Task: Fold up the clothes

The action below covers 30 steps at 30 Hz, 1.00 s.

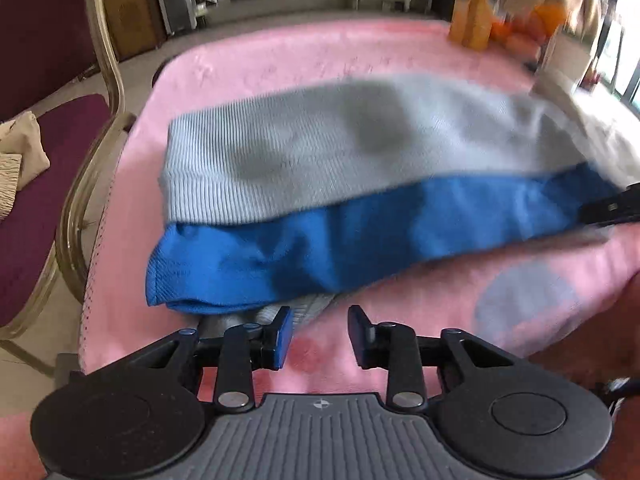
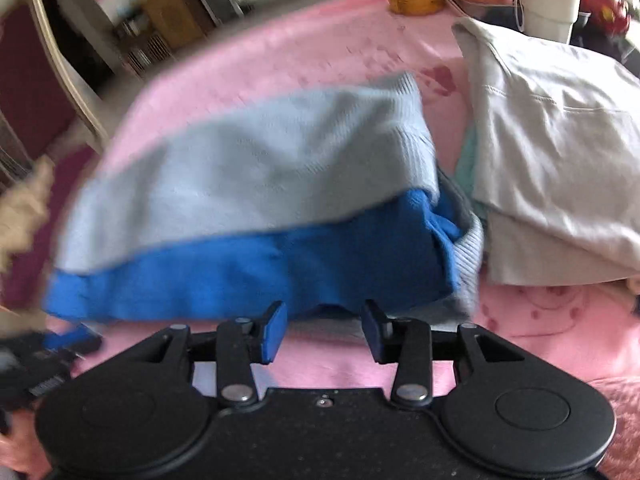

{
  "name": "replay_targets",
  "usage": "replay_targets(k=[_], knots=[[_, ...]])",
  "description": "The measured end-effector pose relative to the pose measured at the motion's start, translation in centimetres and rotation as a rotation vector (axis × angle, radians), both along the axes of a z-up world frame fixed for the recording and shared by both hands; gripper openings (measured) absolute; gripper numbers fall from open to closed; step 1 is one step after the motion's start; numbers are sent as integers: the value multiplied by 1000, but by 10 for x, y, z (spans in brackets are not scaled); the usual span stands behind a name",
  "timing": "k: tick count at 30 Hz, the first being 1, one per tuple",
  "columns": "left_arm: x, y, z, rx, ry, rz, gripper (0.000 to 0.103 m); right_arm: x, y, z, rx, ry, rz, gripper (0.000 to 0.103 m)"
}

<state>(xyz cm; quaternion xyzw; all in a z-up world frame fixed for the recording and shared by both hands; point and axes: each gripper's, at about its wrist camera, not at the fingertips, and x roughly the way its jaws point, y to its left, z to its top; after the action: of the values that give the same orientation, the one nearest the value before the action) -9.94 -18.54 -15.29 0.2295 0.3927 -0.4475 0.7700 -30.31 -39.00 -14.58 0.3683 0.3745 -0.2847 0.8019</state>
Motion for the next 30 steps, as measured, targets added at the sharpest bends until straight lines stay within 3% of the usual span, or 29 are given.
replay_targets(k=[4,8,9,11,15,17,19,21,23,26,28,30], knots=[[13,8,22,-103,-28,52,31,-10,-10,12,-27,-149,-57,46],[32,-3,27,-98,-99,127,30,-16,-24,9,-13,-230,-145,45],[37,-7,25,-95,-90,140,28,-16,-28,6,1,-241,-169,42],[46,-14,19,-95,-55,158,26,-18,-35,0,10,-267,-215,22],[47,-27,-4,-25,-28,157,26,-17,-48,-14,99,-327,-279,22],[44,-30,-14,39,-32,153,27,-16,-56,-28,178,-320,-301,22],[39,-31,-19,84,-60,141,30,-15,-63,-41,230,-235,-348,22],[36,-29,-22,120,-77,133,31,-17,-67,-51,253,-151,-397,3],[36,-24,-22,131,-72,134,32,-24,-66,-48,233,-135,-427,0],[38,-14,-18,132,-51,157,32,-32,-59,-39,181,-114,-453,0],[40,-7,-8,85,-51,179,31,-35,-55,-32,160,-122,-452,1],[42,0,4,28,-55,203,31,-37,-52,-25,148,-148,-447,12]])
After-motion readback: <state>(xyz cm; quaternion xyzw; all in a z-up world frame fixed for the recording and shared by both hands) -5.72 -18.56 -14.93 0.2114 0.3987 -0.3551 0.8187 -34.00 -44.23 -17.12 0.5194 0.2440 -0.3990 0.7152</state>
